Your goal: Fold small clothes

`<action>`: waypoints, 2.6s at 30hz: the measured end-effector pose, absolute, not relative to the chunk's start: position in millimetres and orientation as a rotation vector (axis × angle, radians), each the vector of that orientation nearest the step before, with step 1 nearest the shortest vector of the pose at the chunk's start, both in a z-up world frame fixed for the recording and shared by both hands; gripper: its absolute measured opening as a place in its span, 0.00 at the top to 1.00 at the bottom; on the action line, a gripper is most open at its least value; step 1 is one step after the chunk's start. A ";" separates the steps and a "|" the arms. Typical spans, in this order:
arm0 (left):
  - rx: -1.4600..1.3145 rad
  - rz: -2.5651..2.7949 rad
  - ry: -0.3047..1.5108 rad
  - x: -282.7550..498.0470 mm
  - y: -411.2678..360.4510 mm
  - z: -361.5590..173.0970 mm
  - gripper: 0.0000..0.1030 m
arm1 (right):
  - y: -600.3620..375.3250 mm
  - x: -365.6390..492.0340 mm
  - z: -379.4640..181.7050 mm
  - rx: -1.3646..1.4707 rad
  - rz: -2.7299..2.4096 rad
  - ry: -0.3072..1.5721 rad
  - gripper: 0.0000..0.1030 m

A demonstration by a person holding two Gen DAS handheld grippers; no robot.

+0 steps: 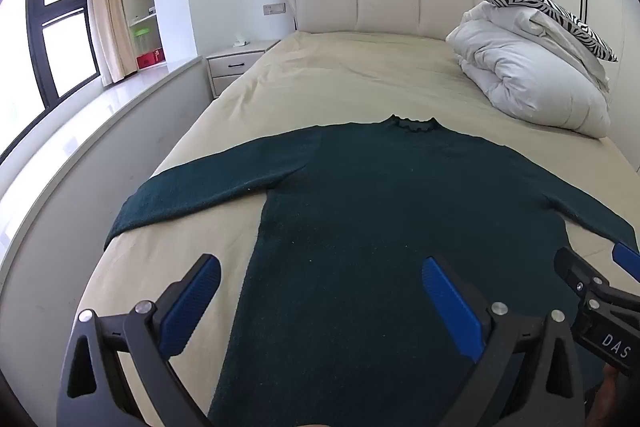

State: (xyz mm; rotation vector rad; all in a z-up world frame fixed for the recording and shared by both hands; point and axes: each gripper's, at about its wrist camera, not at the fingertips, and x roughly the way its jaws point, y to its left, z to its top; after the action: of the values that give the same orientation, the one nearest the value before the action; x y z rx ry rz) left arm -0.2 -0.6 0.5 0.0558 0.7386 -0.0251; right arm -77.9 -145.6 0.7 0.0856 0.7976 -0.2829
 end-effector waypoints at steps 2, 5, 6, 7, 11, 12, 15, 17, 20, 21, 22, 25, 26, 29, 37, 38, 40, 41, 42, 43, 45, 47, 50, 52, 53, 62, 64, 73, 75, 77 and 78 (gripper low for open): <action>0.040 -0.033 0.745 0.6 4.4 2.2 0.00 | -145.9 -77.3 0.2 0.087 -0.281 0.798 0.00; 0.040 -0.038 0.749 3.3 8.5 1.2 0.00 | -147.1 -75.5 -1.4 0.091 -0.277 0.800 0.00; 0.039 -0.040 0.746 2.4 8.7 1.8 0.00 | -147.5 -74.8 -2.0 0.091 -0.275 0.801 0.00; 0.039 -0.040 0.744 1.9 8.7 1.9 0.00 | -143.7 -78.6 1.1 0.083 -0.283 0.790 0.00; 0.040 -0.039 0.746 3.6 12.4 0.1 0.00 | -144.5 -76.4 1.8 0.086 -0.283 0.791 0.00; 0.041 -0.037 0.746 3.7 11.4 -1.0 0.00 | -142.8 -78.9 0.9 0.082 -0.283 0.788 0.00; 0.043 -0.036 0.744 3.0 10.1 -2.3 0.00 | -143.2 -78.4 1.3 0.082 -0.282 0.790 0.00; 0.044 -0.036 0.745 3.2 10.0 -2.2 0.00 | -143.5 -78.7 0.5 0.082 -0.283 0.790 0.00; 0.044 -0.033 0.745 3.3 9.1 -2.4 0.00 | -144.0 -78.8 0.6 0.084 -0.280 0.790 0.00; 0.043 -0.034 0.746 3.0 8.4 -2.2 0.00 | -143.8 -78.9 0.5 0.083 -0.280 0.790 0.00; 0.044 -0.033 0.746 2.9 8.3 -2.5 0.00 | -143.6 -78.8 0.4 0.083 -0.282 0.789 0.00; 0.043 -0.030 0.746 1.4 8.8 -4.8 0.00 | -142.9 -78.2 1.3 0.083 -0.282 0.790 0.00; 0.042 -0.029 0.746 1.6 10.0 -5.5 0.00 | -143.0 -78.3 1.3 0.084 -0.282 0.789 0.00; 0.045 -0.029 0.745 1.0 9.7 -5.5 0.00 | -142.7 -78.0 1.4 0.085 -0.282 0.790 0.00; 0.046 -0.030 0.746 1.3 10.9 -5.9 0.00 | -143.1 -77.9 1.1 0.084 -0.281 0.790 0.00; 0.046 -0.030 0.745 1.1 11.2 -5.9 0.00 | -143.2 -78.3 1.3 0.085 -0.281 0.789 0.00; 0.045 -0.029 0.746 1.4 9.9 -5.2 0.00 | -143.3 -78.3 1.3 0.087 -0.280 0.789 0.00; 0.045 -0.029 0.747 1.6 10.9 -5.9 0.00 | -143.5 -78.6 1.3 0.086 -0.280 0.789 0.00; 0.045 -0.029 0.747 1.4 9.8 -5.2 0.00 | -143.5 -78.5 1.2 0.086 -0.281 0.789 0.00; 0.046 -0.030 0.747 1.5 10.7 -5.7 0.00 | -143.7 -78.6 1.2 0.087 -0.280 0.789 0.00; 0.046 -0.028 0.747 1.5 9.7 -5.2 0.00 | -143.6 -78.5 1.2 0.087 -0.280 0.790 0.00; 0.046 -0.029 0.747 1.5 10.0 -5.4 0.00 | -143.7 -78.6 1.2 0.088 -0.280 0.790 0.00; 0.046 -0.028 0.747 1.6 9.9 -5.3 0.00 | -143.5 -78.1 -0.2 0.088 -0.279 0.791 0.00; 0.046 -0.029 0.748 1.7 10.3 -5.6 0.00 | -143.3 -78.2 -0.2 0.087 -0.280 0.790 0.00; 0.046 -0.030 0.747 1.9 10.5 -5.7 0.00 | -143.8 -78.2 -0.1 0.089 -0.280 0.790 0.00; 0.045 -0.028 0.748 2.1 9.9 -5.4 0.00 | -143.2 -78.1 -0.6 0.089 -0.279 0.792 0.00; 0.045 -0.028 0.748 2.2 9.5 -5.4 0.00 | -142.9 -77.9 -0.7 0.088 -0.279 0.792 0.00; 0.047 -0.028 0.749 2.2 9.1 -4.7 0.00 | -142.8 -77.4 -0.8 0.089 -0.280 0.793 0.00; 0.047 -0.029 0.750 2.5 9.8 -5.0 0.00 | -139.4 -78.4 -1.7 0.089 -0.279 0.793 0.00; 0.047 -0.029 0.750 2.5 9.7 -5.0 0.00 | -139.7 -78.4 -1.7 0.089 -0.278 0.793 0.00; 0.046 -0.029 0.750 2.3 9.2 -4.7 0.00 | -138.9 -78.3 -2.0 0.088 -0.278 0.793 0.00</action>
State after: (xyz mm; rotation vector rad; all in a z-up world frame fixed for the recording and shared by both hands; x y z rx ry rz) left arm 2.3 9.2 -4.7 0.0464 0.7499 -0.0295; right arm -78.2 -138.9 -2.0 0.0884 0.7929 -0.2780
